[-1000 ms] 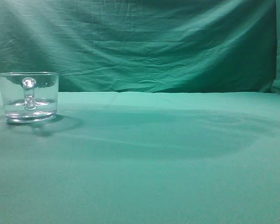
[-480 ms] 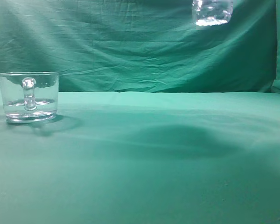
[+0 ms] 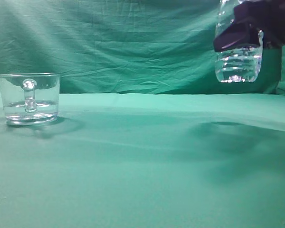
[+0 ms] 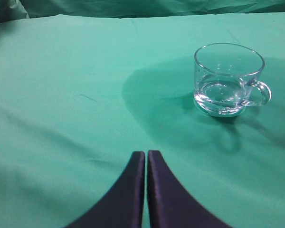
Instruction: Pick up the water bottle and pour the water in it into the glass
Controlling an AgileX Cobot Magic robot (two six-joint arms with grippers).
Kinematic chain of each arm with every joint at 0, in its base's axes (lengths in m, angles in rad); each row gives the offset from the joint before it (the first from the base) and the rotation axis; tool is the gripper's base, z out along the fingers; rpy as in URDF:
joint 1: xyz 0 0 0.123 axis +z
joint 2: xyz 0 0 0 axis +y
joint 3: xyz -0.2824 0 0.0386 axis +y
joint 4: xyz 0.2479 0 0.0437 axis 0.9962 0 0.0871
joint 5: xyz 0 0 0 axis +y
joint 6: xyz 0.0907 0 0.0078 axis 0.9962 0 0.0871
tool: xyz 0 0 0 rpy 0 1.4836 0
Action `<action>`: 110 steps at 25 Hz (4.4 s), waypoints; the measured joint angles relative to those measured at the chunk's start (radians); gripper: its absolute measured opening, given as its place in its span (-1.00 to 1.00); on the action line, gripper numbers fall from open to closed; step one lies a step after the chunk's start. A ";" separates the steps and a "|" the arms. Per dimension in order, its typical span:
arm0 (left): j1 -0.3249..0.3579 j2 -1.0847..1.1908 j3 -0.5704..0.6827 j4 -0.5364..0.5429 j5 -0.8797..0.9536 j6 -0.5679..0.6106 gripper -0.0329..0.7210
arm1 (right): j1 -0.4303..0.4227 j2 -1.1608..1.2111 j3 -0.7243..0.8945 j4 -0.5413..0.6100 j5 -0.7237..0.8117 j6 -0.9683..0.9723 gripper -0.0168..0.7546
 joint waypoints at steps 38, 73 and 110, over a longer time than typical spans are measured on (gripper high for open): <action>0.000 0.000 0.000 0.000 0.000 0.000 -0.91 | -0.001 0.014 -0.003 0.028 -0.176 0.060 0.78; 0.000 0.000 0.000 0.000 0.000 0.000 -0.91 | -0.001 -1.380 0.004 -0.857 0.288 1.245 -0.96; 0.000 0.000 0.000 0.000 0.000 0.000 -0.91 | -0.001 -1.751 0.665 0.680 1.201 -0.380 -0.96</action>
